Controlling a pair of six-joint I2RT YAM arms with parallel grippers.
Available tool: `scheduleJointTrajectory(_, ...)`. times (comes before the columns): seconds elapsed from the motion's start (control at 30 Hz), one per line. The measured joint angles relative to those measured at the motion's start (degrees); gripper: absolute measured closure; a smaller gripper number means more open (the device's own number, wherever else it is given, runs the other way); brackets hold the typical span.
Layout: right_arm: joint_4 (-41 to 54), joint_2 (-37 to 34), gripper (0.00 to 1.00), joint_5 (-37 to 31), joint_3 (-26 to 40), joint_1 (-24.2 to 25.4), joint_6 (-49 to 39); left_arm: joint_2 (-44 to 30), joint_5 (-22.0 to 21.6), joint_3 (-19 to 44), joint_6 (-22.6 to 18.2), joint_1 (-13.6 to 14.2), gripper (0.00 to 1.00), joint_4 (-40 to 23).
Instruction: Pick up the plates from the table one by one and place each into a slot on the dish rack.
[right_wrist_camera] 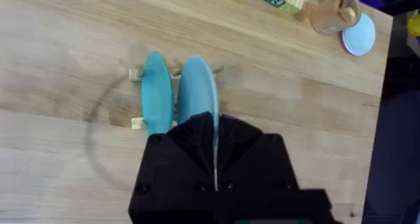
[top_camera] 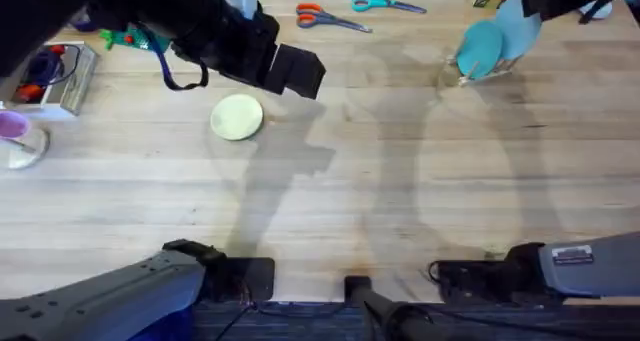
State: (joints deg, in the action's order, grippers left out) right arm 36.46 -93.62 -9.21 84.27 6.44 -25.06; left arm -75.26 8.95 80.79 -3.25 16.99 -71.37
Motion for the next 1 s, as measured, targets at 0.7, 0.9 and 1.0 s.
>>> scheduleJointTrajectory(0.7,-1.5,-3.2,0.975,0.0,0.0,-1.6,0.0,0.0,0.0,0.0,0.0,0.0,0.008,0.0)
scheduleJointTrajectory(0.9,-1.5,-4.4,0.975,0.0,0.0,-1.6,0.0,0.0,0.0,0.0,0.0,0.0,0.007,0.0)
scheduleJointTrajectory(1.0,-1.6,-4.4,0.975,0.0,0.0,-1.6,0.0,0.0,0.0,0.0,0.0,0.0,0.007,0.0)
